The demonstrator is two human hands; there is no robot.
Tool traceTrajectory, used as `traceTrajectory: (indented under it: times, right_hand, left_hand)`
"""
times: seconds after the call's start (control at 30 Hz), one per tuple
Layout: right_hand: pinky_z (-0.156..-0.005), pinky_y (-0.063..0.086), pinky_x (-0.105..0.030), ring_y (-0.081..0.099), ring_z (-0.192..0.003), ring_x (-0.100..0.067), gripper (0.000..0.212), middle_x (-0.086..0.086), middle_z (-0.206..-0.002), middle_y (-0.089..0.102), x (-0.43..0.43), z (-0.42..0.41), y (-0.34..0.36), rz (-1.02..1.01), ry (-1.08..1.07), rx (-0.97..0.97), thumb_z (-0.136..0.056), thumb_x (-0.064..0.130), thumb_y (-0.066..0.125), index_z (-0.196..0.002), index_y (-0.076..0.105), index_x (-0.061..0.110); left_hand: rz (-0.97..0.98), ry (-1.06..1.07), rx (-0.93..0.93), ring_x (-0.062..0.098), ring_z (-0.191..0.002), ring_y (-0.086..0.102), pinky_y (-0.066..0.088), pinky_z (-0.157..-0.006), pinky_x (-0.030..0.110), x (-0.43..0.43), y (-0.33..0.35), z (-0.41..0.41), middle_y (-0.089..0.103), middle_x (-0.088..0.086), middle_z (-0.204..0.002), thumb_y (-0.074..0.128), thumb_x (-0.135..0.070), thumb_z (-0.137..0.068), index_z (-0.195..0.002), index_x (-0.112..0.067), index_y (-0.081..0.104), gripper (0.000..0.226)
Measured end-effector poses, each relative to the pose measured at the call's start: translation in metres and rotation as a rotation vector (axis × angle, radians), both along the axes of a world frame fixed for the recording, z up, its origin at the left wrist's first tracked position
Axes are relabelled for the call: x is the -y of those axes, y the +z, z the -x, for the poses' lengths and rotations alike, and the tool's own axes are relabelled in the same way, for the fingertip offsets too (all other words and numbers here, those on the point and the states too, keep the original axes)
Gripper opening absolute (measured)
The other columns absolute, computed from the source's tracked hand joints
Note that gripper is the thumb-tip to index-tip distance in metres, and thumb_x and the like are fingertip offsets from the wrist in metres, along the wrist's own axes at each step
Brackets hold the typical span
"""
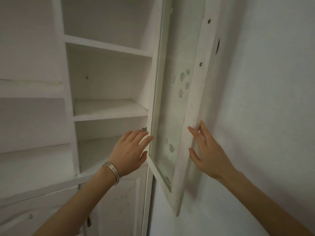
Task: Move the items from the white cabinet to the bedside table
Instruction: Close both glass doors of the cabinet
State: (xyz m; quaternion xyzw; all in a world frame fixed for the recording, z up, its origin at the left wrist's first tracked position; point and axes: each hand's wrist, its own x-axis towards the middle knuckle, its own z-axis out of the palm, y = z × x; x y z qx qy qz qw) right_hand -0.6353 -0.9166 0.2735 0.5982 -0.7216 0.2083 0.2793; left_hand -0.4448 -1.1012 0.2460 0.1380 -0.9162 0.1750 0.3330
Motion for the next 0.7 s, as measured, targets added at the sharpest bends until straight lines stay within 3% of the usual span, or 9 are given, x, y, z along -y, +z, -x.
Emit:
traceTrajectory:
  times: [0.1,0.17,0.33,0.57,0.7]
  right_hand:
    - [-0.069,0.057,-0.039,0.063,-0.088,-0.039,0.061,-0.033,-0.143,0.028,0.008,-0.03,0.0,-0.008,0.035,-0.029,-0.083,0.025,0.051,-0.138,0.03,0.011]
    - [-0.068,0.055,-0.035,0.063,-0.085,-0.036,0.061,-0.034,-0.142,0.028,0.018,-0.052,0.0,0.001,0.052,-0.058,-0.084,0.025,0.051,-0.139,0.027,0.011]
    - [-0.093,0.045,-0.035,0.045,-0.124,-0.037,0.063,-0.031,-0.145,0.025,0.054,-0.11,-0.002,0.001,0.101,-0.085,-0.088,0.031,0.038,-0.143,0.019,0.006]
    - [-0.104,0.037,-0.041,0.031,-0.135,-0.03,0.064,-0.022,-0.151,0.017,0.129,-0.164,0.001,-0.101,0.123,-0.136,-0.09,0.035,0.027,-0.141,0.023,-0.003]
    - [-0.114,0.021,-0.039,0.002,-0.142,-0.019,0.063,-0.008,-0.155,0.002,0.179,-0.182,0.002,-0.181,0.187,-0.245,-0.095,0.032,0.031,-0.146,0.006,0.005]
  left_hand:
    - [-0.002,0.02,0.008,0.029,-0.112,0.054,0.043,-0.094,0.044,0.006,-0.001,-0.027,0.059,0.008,-0.12,0.067,-0.025,-0.075,-0.122,-0.015,0.055,0.049]
    - [-0.005,0.036,0.016,0.028,-0.113,0.053,0.043,-0.094,0.043,0.012,-0.003,-0.047,0.059,0.008,-0.121,0.062,-0.026,-0.078,-0.122,-0.015,0.055,0.046]
    - [-0.021,0.087,0.019,0.028,-0.11,0.054,0.044,-0.091,0.043,0.033,-0.004,-0.11,0.06,0.008,-0.119,0.042,-0.032,-0.08,-0.12,-0.015,0.056,0.045]
    - [-0.008,0.158,0.022,0.029,-0.109,0.055,0.045,-0.09,0.042,0.066,-0.005,-0.193,0.06,0.009,-0.116,0.04,-0.031,-0.078,-0.118,-0.014,0.056,0.046]
    - [-0.003,0.205,0.024,0.03,-0.11,0.054,0.044,-0.092,0.043,0.085,-0.004,-0.223,0.06,0.009,-0.117,0.058,-0.026,-0.077,-0.119,-0.014,0.057,0.043]
